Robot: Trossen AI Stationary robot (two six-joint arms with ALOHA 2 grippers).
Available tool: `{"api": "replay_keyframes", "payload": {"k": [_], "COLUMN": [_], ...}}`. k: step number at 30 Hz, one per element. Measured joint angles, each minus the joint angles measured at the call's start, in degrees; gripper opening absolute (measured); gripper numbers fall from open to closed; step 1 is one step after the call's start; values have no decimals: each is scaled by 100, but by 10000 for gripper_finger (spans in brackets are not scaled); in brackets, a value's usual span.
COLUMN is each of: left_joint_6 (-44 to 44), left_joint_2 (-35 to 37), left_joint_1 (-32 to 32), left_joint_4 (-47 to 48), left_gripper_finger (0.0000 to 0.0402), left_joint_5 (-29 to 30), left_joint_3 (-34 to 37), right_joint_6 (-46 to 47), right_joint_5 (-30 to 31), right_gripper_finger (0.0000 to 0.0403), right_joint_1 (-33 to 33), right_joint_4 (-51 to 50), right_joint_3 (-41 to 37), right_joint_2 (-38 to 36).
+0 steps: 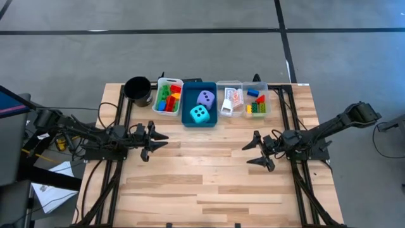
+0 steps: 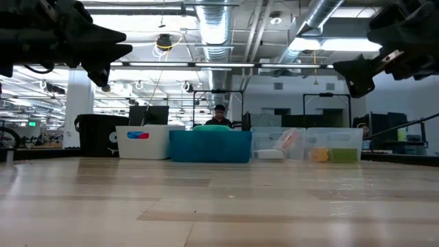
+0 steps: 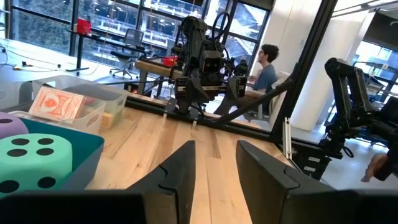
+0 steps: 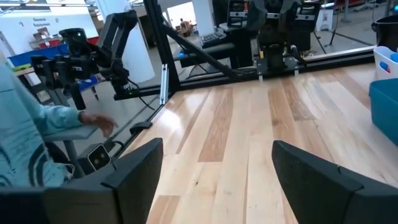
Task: Pick & Place Toys
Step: Return to Home Position
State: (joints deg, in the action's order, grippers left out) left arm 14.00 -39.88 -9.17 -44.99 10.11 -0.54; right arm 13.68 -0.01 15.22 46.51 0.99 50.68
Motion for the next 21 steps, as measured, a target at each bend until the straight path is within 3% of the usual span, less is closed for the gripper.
{"api": "replay_keyframes", "payload": {"k": [21], "left_joint_6": [0], "left_joint_2": [0], "left_joint_1": [-2], "left_joint_4": [-2], "left_gripper_finger": [108], "left_joint_5": [7], "left_joint_3": [0], "right_joint_6": [-16], "right_joint_5": [2], "right_gripper_finger": [295], "right_joint_1": [0], "right_joint_4": [-91], "right_joint_3": [0], "right_joint_2": [0]}}
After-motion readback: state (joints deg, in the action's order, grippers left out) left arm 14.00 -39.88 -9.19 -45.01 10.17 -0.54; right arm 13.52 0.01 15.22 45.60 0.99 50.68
